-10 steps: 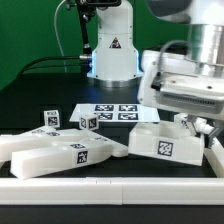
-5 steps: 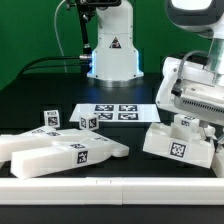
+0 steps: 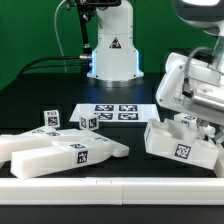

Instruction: Assemble chair

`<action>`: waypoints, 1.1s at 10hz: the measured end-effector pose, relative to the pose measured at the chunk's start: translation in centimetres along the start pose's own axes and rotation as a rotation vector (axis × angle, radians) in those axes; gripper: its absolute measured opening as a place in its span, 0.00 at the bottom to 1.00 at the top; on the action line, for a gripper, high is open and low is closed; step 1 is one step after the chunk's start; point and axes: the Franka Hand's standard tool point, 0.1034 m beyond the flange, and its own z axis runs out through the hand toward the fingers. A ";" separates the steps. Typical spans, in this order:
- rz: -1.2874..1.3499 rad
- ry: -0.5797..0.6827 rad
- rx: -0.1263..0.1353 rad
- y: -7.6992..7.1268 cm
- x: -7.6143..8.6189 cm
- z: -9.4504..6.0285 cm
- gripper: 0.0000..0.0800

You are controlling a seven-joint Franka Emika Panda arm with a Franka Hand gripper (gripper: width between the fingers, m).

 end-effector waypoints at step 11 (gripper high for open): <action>-0.031 -0.074 -0.017 0.5 -0.1 -0.4 0.04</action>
Offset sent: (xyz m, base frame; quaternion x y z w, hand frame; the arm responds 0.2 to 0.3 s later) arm 0.0112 -0.0075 0.0094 0.1432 -0.0469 -0.0069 0.9886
